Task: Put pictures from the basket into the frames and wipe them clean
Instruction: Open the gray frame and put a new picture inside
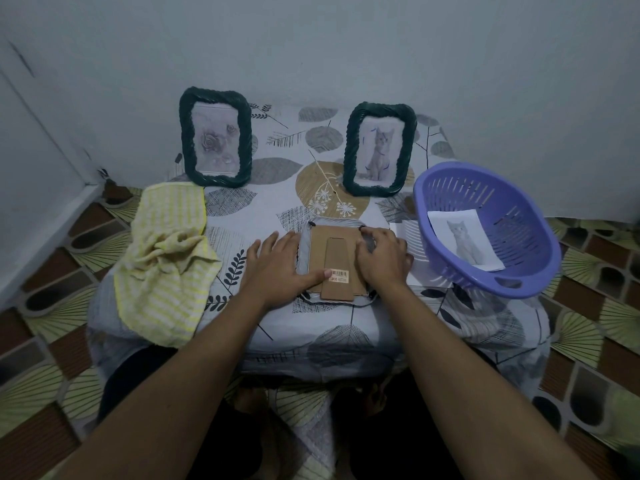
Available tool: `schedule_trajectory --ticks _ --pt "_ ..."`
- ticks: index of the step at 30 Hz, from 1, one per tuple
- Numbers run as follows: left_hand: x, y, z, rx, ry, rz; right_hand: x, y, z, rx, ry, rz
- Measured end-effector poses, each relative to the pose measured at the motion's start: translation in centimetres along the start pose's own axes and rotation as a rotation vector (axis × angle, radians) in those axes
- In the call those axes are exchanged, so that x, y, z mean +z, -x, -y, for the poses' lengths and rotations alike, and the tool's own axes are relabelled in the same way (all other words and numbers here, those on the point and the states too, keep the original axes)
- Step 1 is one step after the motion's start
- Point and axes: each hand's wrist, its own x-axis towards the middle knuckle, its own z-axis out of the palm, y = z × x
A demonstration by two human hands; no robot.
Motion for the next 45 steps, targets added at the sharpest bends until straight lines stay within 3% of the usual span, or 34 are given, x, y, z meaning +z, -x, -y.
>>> schedule_trajectory --ticks 6,14,21,28,36,45 --pt "-0.1 0.0 0.0 -0.004 -0.002 -0.001 -0.6 0.4 0.3 -0.024 0.005 0.044" --pt "-0.1 0.1 0.0 0.0 -0.01 -0.008 -0.3 2.8 -0.2 -0.204 0.09 0.194" --pt "-0.3 0.4 -0.4 0.002 0.07 -0.031 0.8 3.2 -0.7 -0.253 0.171 0.157" --pt "-1.1 1.9 0.2 0.157 0.176 -0.068 0.6 3.5 -0.5 -0.242 0.166 0.147" --pt "-2.1 3.0 1.6 0.271 0.122 -0.026 0.4 3.6 -0.5 -0.228 0.167 0.17" --pt "-4.7 2.4 -0.5 0.339 -0.144 0.093 0.4 3.7 -0.4 -0.225 0.172 0.176"
